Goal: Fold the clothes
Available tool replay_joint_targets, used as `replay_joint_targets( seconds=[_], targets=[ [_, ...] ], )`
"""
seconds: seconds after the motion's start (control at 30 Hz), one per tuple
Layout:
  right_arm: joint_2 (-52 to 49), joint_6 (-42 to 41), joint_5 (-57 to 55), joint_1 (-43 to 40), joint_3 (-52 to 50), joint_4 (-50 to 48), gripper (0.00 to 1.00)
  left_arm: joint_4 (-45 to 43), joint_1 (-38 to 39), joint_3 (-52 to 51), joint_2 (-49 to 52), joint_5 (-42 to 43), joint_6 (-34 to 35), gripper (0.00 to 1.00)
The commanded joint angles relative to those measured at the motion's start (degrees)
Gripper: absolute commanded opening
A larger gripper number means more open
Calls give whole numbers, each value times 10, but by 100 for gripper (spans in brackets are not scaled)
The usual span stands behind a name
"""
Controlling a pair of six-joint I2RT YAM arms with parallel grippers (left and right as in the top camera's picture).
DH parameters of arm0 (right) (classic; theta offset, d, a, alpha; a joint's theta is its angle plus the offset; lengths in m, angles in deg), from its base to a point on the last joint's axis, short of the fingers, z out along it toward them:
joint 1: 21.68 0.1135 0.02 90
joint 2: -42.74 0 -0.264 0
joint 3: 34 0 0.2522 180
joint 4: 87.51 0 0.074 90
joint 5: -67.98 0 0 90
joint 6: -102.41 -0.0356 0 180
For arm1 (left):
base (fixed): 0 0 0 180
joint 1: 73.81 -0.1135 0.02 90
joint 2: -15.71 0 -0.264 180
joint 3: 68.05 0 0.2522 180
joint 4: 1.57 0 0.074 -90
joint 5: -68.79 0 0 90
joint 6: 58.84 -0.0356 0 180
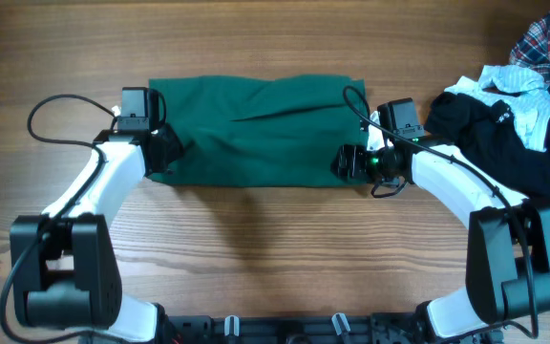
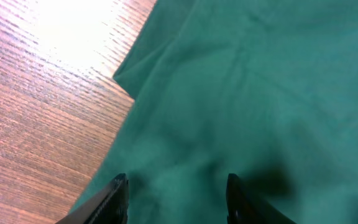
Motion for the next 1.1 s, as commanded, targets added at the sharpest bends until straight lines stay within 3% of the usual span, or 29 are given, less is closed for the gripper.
replay_joint_targets(
  seconds=[0.0,0.3,0.73,0.93,1.07],
  targets=[
    [-15,-7,-5,-1,-2,-5,91,-27,1,-4,40,-26,5,50],
    [-18,-8,4,0,-2,-5,91,-62,-5,-3,60,-23,5,50],
    [-72,-14,53,0,-2,-42,88,-49,-10,-2,-85,9,-16,50],
    [-72,-17,53,0,-2,-45,69,-44,-43,-2,-96,8,-26,43],
    [-72,-16,53,0,-2,-42,50,-52,-80,-2,-64,22,-27,38]
  ],
)
